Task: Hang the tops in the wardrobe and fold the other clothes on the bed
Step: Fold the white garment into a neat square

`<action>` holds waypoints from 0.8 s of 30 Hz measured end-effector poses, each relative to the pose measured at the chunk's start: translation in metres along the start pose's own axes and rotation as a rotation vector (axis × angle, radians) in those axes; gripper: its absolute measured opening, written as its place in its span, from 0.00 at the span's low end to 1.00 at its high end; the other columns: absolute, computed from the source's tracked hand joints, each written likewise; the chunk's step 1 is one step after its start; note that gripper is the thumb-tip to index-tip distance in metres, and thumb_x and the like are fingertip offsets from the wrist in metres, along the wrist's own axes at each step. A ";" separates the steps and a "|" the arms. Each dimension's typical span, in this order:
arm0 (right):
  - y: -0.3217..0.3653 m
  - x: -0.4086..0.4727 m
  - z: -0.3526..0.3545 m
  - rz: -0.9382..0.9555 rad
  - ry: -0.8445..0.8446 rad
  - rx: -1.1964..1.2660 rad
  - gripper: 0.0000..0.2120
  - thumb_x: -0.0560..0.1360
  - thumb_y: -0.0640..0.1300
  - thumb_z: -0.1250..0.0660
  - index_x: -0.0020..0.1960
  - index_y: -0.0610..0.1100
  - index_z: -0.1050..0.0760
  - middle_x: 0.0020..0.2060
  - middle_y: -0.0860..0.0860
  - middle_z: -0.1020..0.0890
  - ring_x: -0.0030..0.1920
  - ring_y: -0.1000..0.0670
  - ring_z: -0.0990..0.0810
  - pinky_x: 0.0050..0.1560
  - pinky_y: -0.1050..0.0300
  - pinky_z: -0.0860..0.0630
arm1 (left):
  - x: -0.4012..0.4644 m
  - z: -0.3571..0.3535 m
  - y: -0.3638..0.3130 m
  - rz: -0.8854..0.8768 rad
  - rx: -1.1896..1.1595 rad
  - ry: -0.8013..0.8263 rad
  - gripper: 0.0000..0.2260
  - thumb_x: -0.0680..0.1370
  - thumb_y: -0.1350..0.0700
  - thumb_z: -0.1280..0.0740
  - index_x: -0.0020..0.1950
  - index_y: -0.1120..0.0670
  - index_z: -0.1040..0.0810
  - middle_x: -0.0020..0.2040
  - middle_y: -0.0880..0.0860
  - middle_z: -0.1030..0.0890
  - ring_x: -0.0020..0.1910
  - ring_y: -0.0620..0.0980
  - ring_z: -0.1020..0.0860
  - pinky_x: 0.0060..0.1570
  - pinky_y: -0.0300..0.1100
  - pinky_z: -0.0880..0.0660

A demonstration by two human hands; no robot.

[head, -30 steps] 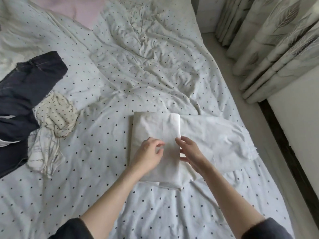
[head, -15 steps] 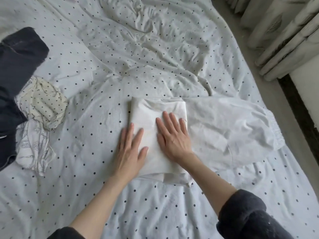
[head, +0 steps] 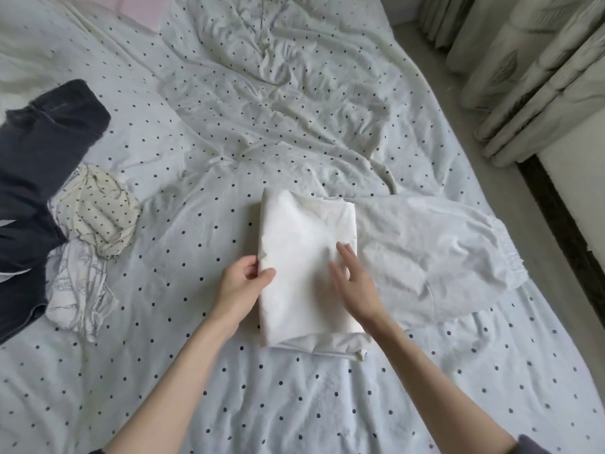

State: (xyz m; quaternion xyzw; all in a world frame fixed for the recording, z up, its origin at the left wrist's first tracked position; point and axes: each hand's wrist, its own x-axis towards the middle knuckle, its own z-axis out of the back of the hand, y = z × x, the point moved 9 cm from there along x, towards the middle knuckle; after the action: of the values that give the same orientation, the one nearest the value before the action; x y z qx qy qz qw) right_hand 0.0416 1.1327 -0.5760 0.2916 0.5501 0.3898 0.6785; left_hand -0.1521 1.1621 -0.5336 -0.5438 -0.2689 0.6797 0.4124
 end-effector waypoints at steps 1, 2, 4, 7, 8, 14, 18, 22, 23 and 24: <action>0.001 0.002 0.006 -0.041 0.005 0.086 0.22 0.80 0.46 0.42 0.74 0.47 0.38 0.74 0.50 0.39 0.69 0.56 0.36 0.69 0.63 0.42 | -0.005 -0.007 -0.014 -0.036 -0.009 0.042 0.09 0.75 0.68 0.35 0.44 0.54 0.23 0.42 0.51 0.19 0.43 0.48 0.23 0.43 0.35 0.26; 0.001 0.004 0.013 -0.076 0.012 0.169 0.22 0.81 0.47 0.42 0.73 0.47 0.38 0.73 0.51 0.36 0.67 0.57 0.34 0.69 0.60 0.38 | -0.009 -0.016 -0.027 -0.071 -0.008 0.092 0.09 0.75 0.68 0.35 0.46 0.54 0.23 0.43 0.51 0.18 0.44 0.48 0.22 0.44 0.36 0.26; 0.003 0.003 0.027 -0.135 0.056 0.330 0.20 0.81 0.49 0.43 0.72 0.47 0.35 0.69 0.53 0.30 0.63 0.57 0.30 0.65 0.58 0.33 | -0.017 -0.038 -0.051 -0.137 0.015 0.173 0.09 0.74 0.66 0.33 0.47 0.51 0.23 0.45 0.51 0.18 0.45 0.48 0.22 0.48 0.40 0.25; 0.003 -0.007 0.059 -0.140 0.115 0.384 0.19 0.80 0.55 0.45 0.68 0.50 0.31 0.63 0.55 0.25 0.59 0.55 0.24 0.61 0.54 0.27 | -0.029 -0.080 -0.082 -0.220 0.051 0.277 0.11 0.68 0.56 0.31 0.50 0.50 0.23 0.47 0.57 0.18 0.44 0.48 0.23 0.48 0.44 0.26; 0.003 -0.009 0.071 -0.137 0.121 0.394 0.20 0.80 0.56 0.45 0.67 0.50 0.31 0.62 0.55 0.24 0.59 0.54 0.22 0.60 0.53 0.26 | -0.031 -0.096 -0.088 -0.236 0.082 0.319 0.15 0.67 0.54 0.32 0.54 0.50 0.23 0.46 0.58 0.18 0.42 0.47 0.23 0.47 0.44 0.26; -0.004 -0.015 0.154 -0.101 0.003 0.404 0.20 0.81 0.58 0.48 0.63 0.50 0.25 0.58 0.52 0.19 0.57 0.50 0.21 0.60 0.49 0.27 | -0.037 -0.193 -0.076 -0.311 0.393 0.538 0.24 0.76 0.53 0.32 0.70 0.49 0.33 0.49 0.44 0.26 0.48 0.39 0.26 0.53 0.34 0.30; -0.020 -0.014 0.190 -0.073 -0.258 -0.050 0.25 0.81 0.53 0.44 0.75 0.47 0.40 0.73 0.51 0.36 0.72 0.52 0.38 0.70 0.54 0.39 | -0.009 -0.180 -0.049 -0.226 0.444 0.296 0.22 0.77 0.59 0.33 0.70 0.56 0.32 0.59 0.50 0.32 0.60 0.48 0.28 0.62 0.40 0.32; -0.030 -0.014 0.167 -0.003 -0.247 -0.590 0.26 0.80 0.52 0.45 0.76 0.47 0.45 0.77 0.47 0.50 0.76 0.46 0.51 0.73 0.50 0.50 | 0.007 -0.165 -0.007 0.024 0.296 0.218 0.20 0.77 0.59 0.32 0.67 0.59 0.31 0.58 0.52 0.25 0.54 0.49 0.25 0.56 0.43 0.28; -0.034 -0.015 0.161 0.000 -0.257 -0.749 0.26 0.80 0.53 0.45 0.75 0.48 0.47 0.77 0.47 0.53 0.76 0.44 0.55 0.73 0.46 0.52 | 0.008 -0.168 0.001 0.075 0.255 0.228 0.17 0.77 0.59 0.33 0.65 0.59 0.29 0.58 0.54 0.22 0.53 0.50 0.23 0.54 0.45 0.26; -0.037 -0.016 0.155 0.000 -0.267 -0.853 0.27 0.79 0.54 0.45 0.75 0.50 0.49 0.77 0.47 0.55 0.76 0.43 0.58 0.73 0.42 0.54 | 0.010 -0.170 0.007 0.127 0.208 0.235 0.16 0.77 0.59 0.33 0.64 0.60 0.28 0.56 0.55 0.21 0.53 0.52 0.22 0.55 0.49 0.25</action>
State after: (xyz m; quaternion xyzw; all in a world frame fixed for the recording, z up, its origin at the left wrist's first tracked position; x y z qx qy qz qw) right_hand 0.1986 1.1049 -0.5637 0.0335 0.2478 0.5409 0.8030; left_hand 0.0087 1.1531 -0.5899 -0.5896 -0.1122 0.6603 0.4514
